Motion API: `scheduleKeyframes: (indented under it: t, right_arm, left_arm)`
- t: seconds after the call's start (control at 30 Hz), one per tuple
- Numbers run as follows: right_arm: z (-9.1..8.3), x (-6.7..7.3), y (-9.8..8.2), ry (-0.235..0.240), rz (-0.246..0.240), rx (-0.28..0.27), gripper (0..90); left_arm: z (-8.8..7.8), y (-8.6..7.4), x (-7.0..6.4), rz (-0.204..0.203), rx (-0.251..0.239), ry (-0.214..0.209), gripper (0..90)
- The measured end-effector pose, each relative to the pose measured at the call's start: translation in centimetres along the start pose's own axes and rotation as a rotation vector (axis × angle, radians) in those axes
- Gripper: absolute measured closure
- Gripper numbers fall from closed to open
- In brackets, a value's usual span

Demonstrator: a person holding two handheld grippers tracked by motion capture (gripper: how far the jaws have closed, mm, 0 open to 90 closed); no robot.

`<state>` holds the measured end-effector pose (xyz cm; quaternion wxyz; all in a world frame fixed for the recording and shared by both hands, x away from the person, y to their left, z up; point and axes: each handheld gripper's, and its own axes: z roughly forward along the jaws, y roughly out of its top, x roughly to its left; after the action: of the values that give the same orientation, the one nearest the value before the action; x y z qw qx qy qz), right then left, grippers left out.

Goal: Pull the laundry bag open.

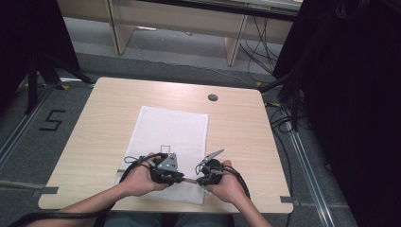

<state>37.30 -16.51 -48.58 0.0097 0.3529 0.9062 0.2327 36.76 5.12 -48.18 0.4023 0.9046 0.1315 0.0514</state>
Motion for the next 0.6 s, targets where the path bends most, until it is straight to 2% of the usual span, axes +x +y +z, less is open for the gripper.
scheduleKeyframes:
  t: [0.1,0.23,0.27,0.4,0.43,0.47,0.6]
  right_arm:
    - [0.00,0.00,0.01,0.000,0.000,0.001,90.0]
    - [0.02,0.02,-0.01,-0.001,0.001,-0.003,90.0]
    - [0.03,0.02,-0.01,-0.001,0.002,-0.004,90.0]
    - [0.03,0.03,-0.01,-0.002,0.001,-0.003,90.0]
    - [0.03,0.03,-0.01,-0.002,0.001,-0.003,90.0]
    - [0.03,0.03,0.00,-0.002,0.001,-0.003,90.0]
    - [0.01,0.13,0.00,0.001,0.011,0.002,90.0]
  left_arm:
    - [-0.16,-0.03,0.07,0.006,0.008,0.005,82.2]
    - [-0.16,-0.11,-0.03,-0.009,-0.003,0.003,82.2]
    - [-0.25,-0.11,0.04,0.000,0.004,0.004,82.2]
    - [-0.34,-0.19,0.14,-0.005,0.002,0.002,82.2]
    - [-0.43,-0.20,0.28,0.010,0.007,0.000,82.2]
    - [-0.42,-0.26,0.18,-0.005,0.006,0.001,82.2]
    - [-0.56,-0.30,0.23,-0.008,0.002,0.001,82.2]
